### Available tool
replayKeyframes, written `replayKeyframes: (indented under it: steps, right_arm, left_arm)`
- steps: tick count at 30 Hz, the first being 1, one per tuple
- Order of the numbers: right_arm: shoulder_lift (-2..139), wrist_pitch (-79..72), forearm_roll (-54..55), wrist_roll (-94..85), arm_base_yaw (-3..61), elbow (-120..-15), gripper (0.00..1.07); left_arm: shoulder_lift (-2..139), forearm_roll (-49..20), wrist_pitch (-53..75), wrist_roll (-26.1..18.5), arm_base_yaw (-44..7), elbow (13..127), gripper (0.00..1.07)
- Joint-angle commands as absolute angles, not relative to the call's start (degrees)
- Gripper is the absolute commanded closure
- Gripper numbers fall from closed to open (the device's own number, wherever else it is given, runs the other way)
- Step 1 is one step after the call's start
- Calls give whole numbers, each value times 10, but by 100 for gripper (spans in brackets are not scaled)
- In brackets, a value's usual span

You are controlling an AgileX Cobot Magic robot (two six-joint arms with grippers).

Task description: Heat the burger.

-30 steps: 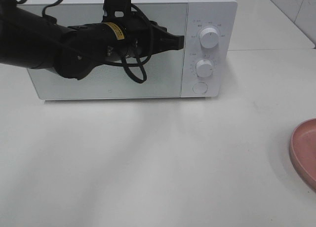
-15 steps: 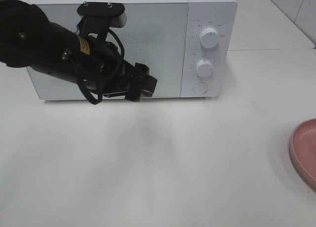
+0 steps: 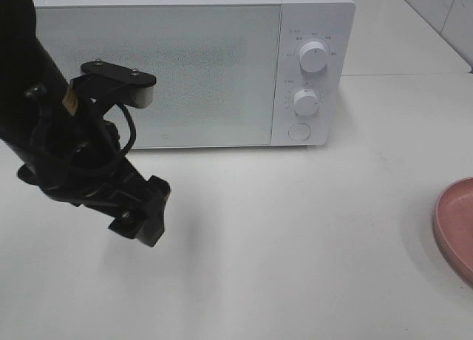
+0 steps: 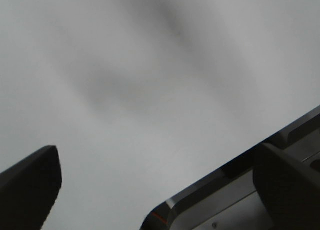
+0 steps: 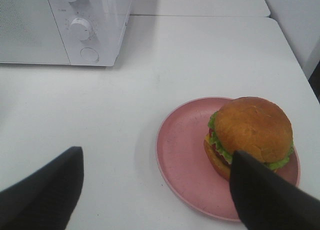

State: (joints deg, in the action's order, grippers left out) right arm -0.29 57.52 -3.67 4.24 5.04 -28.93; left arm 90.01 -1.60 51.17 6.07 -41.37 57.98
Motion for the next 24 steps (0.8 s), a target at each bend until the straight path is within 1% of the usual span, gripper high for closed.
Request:
replayKeyframes:
  steps: [1,4,5,6,8,9,10,11,12,13,14,15,16,17,18,19,20,21,22,23,24]
  right_arm:
    - [-17,576,-38,39,45,-289,32]
    - [-17,576,-38,40,45,-289,32]
    - [-17,576,-38,38,45,-289,32]
    - [-17,576,-38,38,45,-289,32]
    - [-17,576,-38,38,45,-289,32]
    - [-17,576,-38,38,45,-289,32]
    - [-17,576,-38,38,45,-289,32]
    - [-17,576,-38,38,45,-289,32]
    - [-17,576,-38,38,45,-289,32]
    - [-17,576,-38,38,45,-289,32]
    - [-17,576,-38,38,45,-289,32]
    - [-17,576,-38,38,45,-289,32]
    - [-17,576,-38,38,45,-289,32]
    - [-17,576,-38,38,45,-289,32]
    - [-17,576,-38,38,45,-289,32]
    - [-17,576,-38,38,45,-289,32]
    - [-17,576,-38,38,45,-289,32]
    - [-17,576,-38,38,45,-289,32]
    - [-17,576,-38,38,45,-289,32]
    - [-17,576,-38,38,45,-289,32]
    - [-17,576,-38,38,45,-289,32]
  left_arm:
    - [890,0,545,65,-416,579,7]
    - [879,0,561,66,-412,579,7]
    - [870,-13,566,65,-394,579,7]
    - [870,-13,566,65,-394,579,7]
    - [852,-29,573,46,-353,577,7]
    - [852,-29,573,46,-353,577,7]
    - [835,-44,577,22,-316,572,7]
    - [827,-51,580,11,-300,570,7]
    - [827,-51,580,11,-300,570,7]
    - [808,-61,584,-8,-261,560,7]
    - [797,-64,588,-17,-238,553,7]
    - [797,-64,588,-17,-238,553,7]
    - [772,-73,591,-37,-194,538,7]
    - [759,-77,593,-47,-169,528,7]
    - [759,-77,593,-47,-169,528,7]
    - [735,-84,596,-63,-122,508,7]
    - [720,-85,598,-70,-100,497,7]
    - [720,-85,598,-70,-100,497,7]
    - [694,-92,598,-73,-63,474,7]
    - [694,-92,598,-73,-63,474,7]
    - [664,-107,597,-73,-32,459,7]
